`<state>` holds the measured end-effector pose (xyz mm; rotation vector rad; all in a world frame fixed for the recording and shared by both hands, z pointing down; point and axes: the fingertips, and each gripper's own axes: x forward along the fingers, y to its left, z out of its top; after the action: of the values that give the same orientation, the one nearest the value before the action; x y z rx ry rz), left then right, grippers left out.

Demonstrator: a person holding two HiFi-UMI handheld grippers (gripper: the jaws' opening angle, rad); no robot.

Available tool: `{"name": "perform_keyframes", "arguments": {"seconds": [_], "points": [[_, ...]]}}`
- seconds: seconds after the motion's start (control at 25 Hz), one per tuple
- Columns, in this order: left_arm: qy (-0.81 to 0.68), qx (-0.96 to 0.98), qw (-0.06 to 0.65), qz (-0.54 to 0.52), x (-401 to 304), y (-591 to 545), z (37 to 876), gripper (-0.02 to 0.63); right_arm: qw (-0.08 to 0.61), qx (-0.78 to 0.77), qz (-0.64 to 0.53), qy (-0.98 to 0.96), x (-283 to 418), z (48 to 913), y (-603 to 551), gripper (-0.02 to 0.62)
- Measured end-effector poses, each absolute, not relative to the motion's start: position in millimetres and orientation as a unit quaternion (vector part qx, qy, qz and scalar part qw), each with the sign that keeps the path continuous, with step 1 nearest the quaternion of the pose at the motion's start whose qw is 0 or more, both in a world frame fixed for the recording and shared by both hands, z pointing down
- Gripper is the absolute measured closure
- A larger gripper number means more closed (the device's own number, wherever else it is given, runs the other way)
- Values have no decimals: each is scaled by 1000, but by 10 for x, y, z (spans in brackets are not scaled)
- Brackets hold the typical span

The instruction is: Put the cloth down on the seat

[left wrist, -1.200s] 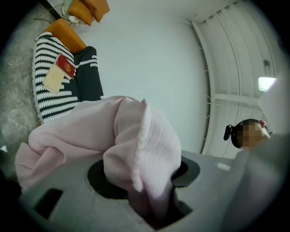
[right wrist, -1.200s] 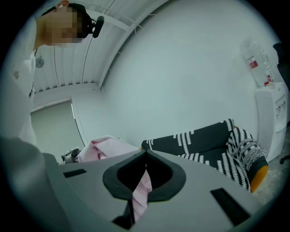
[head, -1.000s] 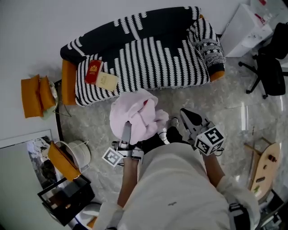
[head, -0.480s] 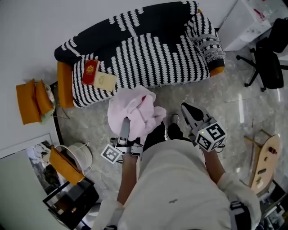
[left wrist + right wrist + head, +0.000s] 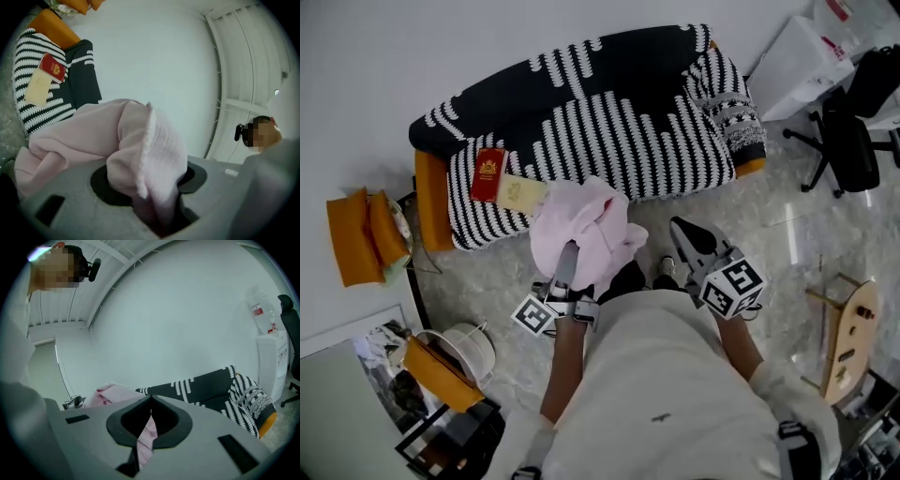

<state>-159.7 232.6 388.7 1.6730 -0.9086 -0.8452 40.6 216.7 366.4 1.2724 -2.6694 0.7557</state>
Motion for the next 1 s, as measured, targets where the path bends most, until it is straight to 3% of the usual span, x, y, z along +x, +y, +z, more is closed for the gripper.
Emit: {"name": "perform_keyframes", "arguments": {"seconds": [0.6,1.0], "points": [[-353,712,513,-324,-2188,1762,4033,387,48,440,245,-863,-317,3712,1883,586],[-348,708,541,-291,-2020,1451,4248,380,51,460,266,-845,-134,3832,1723,586]]}}
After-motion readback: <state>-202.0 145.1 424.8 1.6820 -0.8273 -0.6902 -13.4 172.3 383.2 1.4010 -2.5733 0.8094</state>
